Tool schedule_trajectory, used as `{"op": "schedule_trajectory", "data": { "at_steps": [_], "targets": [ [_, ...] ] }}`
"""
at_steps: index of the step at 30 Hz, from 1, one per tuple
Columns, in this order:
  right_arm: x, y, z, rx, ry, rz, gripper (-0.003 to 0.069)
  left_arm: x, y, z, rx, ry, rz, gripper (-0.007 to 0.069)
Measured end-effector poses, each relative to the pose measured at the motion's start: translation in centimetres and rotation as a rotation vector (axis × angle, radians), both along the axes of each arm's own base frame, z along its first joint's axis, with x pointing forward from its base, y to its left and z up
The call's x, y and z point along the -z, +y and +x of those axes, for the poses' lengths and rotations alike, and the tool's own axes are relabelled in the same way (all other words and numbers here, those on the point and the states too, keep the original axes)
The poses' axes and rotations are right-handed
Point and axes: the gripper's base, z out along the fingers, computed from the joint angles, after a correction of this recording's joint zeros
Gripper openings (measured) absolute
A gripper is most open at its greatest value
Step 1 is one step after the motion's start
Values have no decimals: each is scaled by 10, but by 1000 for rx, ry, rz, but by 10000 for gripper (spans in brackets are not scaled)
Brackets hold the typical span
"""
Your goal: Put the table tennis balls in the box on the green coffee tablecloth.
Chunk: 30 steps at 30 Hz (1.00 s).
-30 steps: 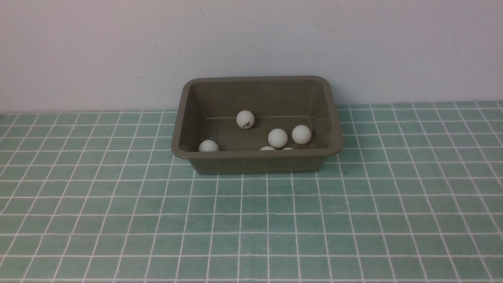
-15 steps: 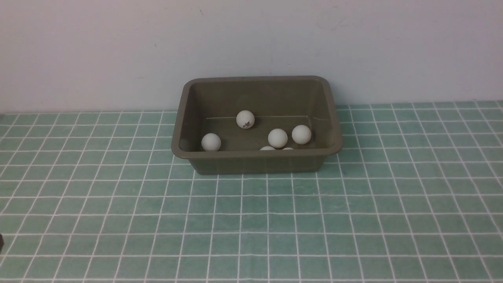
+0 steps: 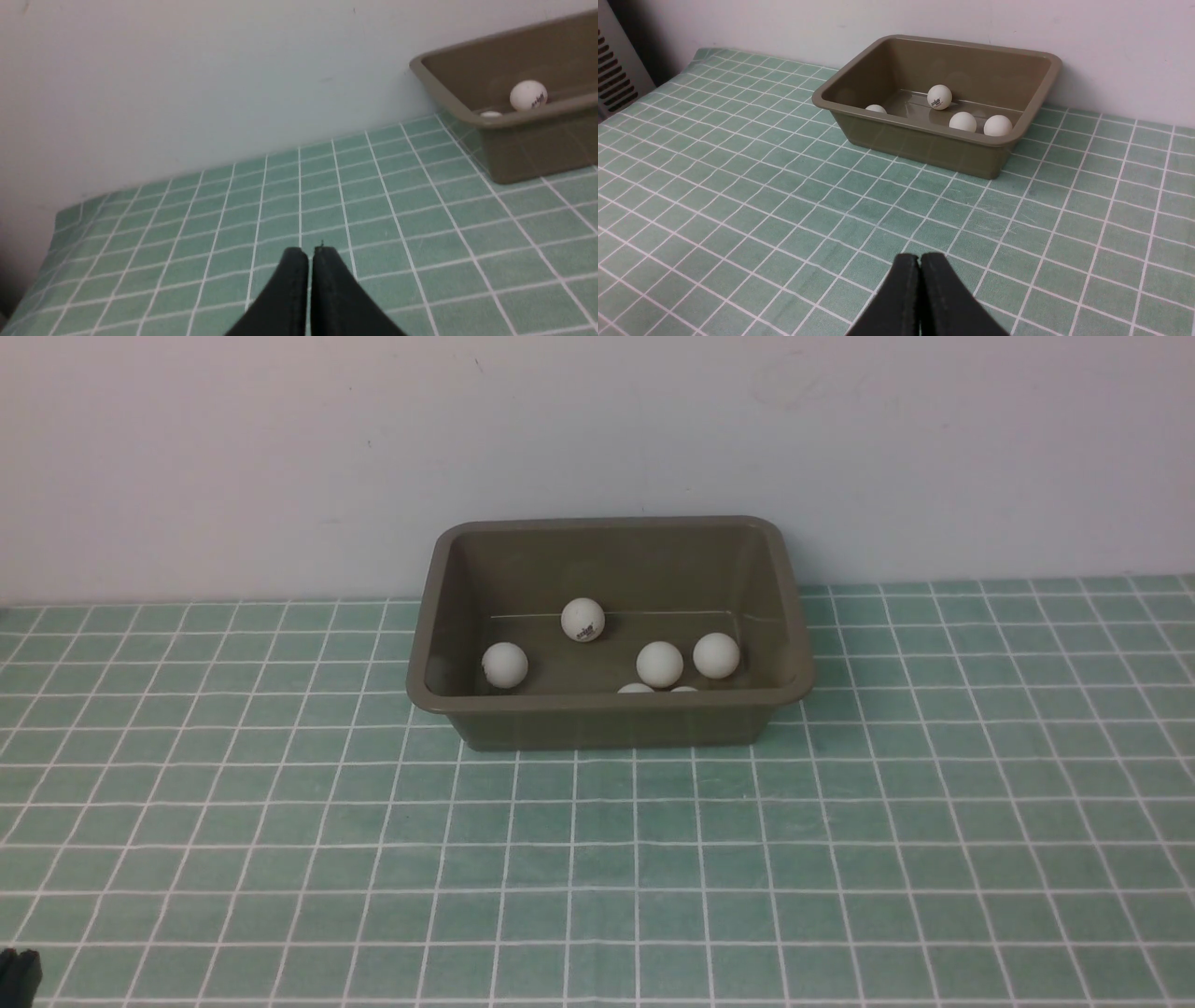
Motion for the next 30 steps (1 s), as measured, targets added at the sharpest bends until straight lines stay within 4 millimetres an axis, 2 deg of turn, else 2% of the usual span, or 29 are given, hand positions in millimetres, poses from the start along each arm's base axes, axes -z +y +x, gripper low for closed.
{"op": "schedule_trajectory", "data": {
  "at_steps": [6,25,28,30],
  "targets": [
    [0,0,0,0,1,0,-15,11,0,-3,1,120,-3,-4],
    [0,0,0,-1,1,-3,-15,11,0,-3,1,126,-6,-4],
    [0,-4,2,17,-52,-85,-15,11,0,-3,1,127,-6,-4],
    [-1,-11,8,54,-148,-234,-15,11,0,-3,1,127,-6,-4]
  ]
}}
